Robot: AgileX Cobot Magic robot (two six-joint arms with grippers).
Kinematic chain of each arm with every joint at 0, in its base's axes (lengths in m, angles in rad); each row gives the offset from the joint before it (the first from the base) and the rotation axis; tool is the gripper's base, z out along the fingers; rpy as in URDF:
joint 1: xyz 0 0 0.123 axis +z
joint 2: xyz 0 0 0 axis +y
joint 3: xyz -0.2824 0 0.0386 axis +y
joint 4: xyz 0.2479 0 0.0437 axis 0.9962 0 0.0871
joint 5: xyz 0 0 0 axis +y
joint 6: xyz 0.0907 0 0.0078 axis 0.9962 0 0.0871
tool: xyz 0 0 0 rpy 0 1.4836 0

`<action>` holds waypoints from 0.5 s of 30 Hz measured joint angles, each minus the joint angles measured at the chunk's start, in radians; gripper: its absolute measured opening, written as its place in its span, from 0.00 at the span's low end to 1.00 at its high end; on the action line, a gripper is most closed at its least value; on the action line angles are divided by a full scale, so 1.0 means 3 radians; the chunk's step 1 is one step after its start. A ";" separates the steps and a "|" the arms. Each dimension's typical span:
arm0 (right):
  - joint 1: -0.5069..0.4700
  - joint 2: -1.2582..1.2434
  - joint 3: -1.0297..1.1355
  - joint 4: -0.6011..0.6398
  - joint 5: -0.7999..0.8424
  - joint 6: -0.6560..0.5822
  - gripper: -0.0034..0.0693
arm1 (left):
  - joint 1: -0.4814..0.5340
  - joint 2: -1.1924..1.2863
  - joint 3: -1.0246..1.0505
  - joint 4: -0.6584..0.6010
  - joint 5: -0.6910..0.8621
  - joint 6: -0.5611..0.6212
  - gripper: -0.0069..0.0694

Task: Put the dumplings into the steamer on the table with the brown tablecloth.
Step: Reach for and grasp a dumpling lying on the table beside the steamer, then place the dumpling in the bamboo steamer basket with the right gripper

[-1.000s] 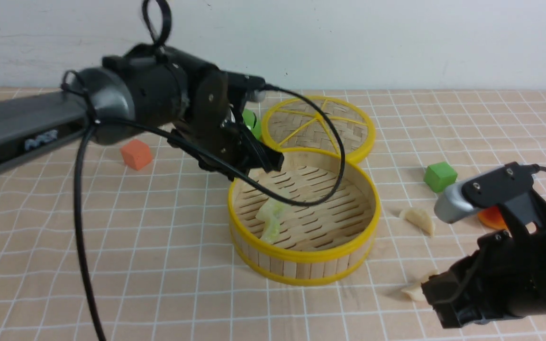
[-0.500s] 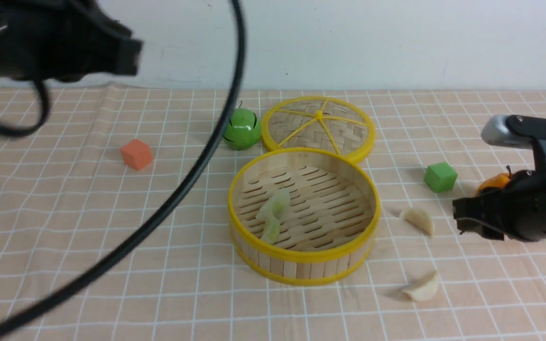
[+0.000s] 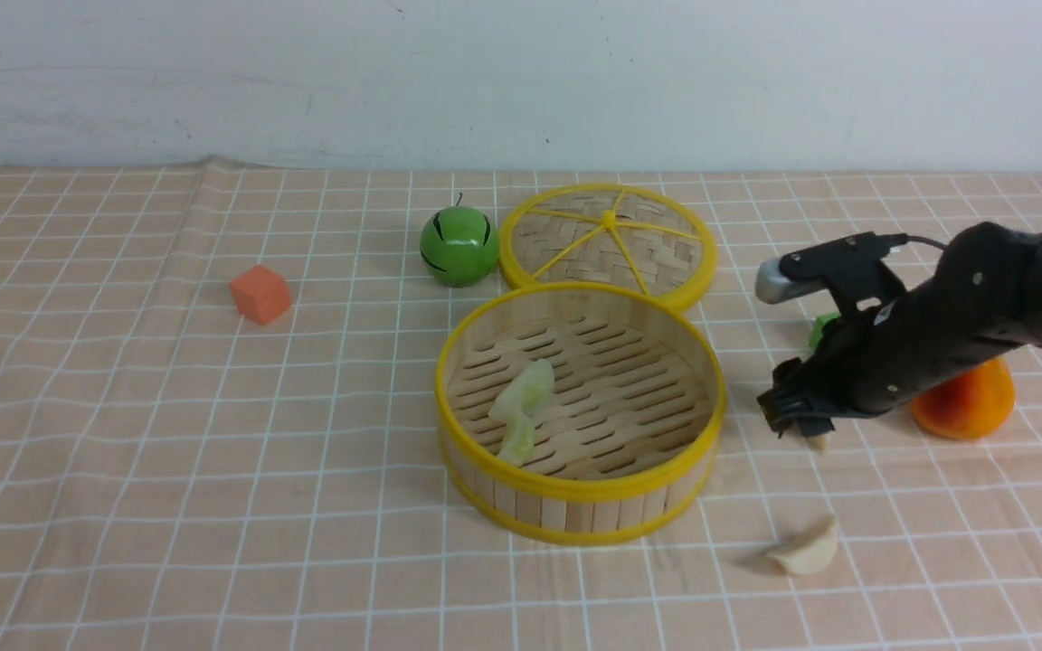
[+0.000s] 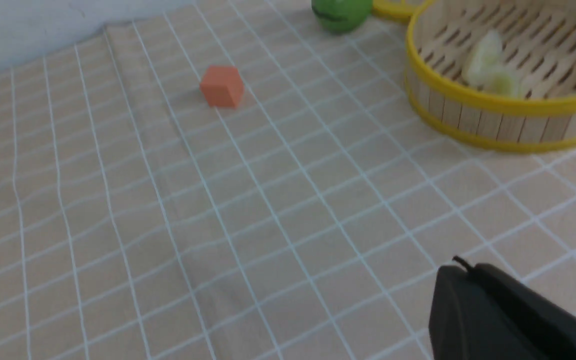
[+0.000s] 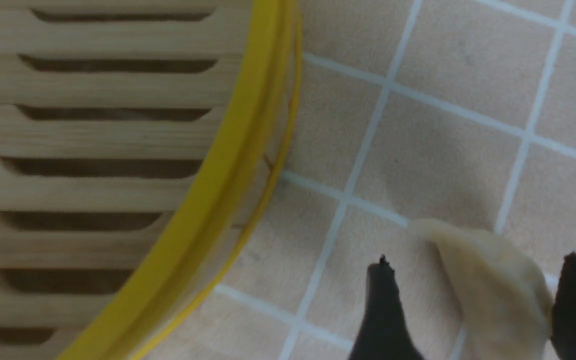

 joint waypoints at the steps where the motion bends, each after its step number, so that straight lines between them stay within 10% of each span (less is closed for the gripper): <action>1: 0.0000 0.0094 -0.0051 -0.0007 -0.0024 -0.0059 0.63 | 0.0000 -0.0007 0.0060 0.0000 0.0031 0.0000 0.07; 8: -0.0003 0.0212 -0.0178 0.0045 0.0037 -0.0104 0.33 | 0.0000 -0.0041 0.0184 0.0091 -0.0044 -0.0003 0.07; 15: -0.0003 -0.0025 -0.0367 0.0101 0.0457 -0.0099 0.32 | 0.0000 -0.0044 0.0184 0.0126 -0.0094 -0.0044 0.07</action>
